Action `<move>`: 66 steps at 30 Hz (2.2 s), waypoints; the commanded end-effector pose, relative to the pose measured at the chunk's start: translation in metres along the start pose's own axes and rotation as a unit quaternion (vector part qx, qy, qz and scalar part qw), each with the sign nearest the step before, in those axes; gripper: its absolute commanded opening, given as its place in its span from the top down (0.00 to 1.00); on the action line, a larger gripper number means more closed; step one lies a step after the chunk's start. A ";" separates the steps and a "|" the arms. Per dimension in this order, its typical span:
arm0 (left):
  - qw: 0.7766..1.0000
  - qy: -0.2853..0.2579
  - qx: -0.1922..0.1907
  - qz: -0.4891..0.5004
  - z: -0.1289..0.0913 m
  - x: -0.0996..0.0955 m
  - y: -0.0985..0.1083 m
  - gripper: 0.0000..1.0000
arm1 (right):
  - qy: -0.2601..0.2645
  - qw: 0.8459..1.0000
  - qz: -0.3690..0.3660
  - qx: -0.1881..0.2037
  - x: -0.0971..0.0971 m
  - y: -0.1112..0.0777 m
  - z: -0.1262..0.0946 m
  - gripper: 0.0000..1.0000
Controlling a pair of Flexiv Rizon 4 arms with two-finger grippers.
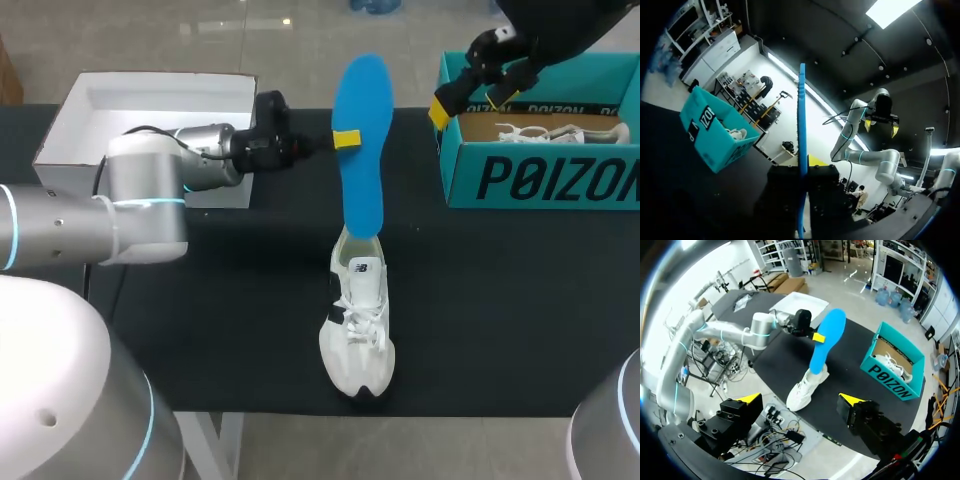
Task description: Take the shoe out of the shoebox, open the shoe tongue, remove and reinsert the insole, then place the shoe into the shoebox
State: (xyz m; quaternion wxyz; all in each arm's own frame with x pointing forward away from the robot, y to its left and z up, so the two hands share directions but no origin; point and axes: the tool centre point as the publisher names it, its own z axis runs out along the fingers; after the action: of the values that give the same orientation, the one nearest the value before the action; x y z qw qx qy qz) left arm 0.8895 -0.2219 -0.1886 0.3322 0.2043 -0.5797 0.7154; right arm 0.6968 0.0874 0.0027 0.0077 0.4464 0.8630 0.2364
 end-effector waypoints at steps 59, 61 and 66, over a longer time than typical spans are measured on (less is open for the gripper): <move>0.980 -0.074 -0.035 -0.183 -0.009 -0.025 0.004 1.00 | 0.012 1.000 -0.008 0.005 0.010 0.008 0.018 0.00; 0.980 -0.074 -0.035 -0.183 -0.009 -0.025 0.004 1.00 | -0.001 1.000 -0.003 0.005 0.008 0.006 0.013 0.00; 0.980 -0.074 -0.035 -0.183 -0.009 -0.025 0.004 1.00 | -0.015 1.000 -0.001 0.003 0.006 0.004 0.000 0.00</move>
State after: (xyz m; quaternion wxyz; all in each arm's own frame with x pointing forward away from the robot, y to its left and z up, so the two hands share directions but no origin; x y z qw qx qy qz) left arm 0.9052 -0.2187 -0.2103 0.4213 0.3466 -0.5799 0.6050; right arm 0.7006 0.0952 -0.0040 0.0139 0.4472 0.8635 0.2328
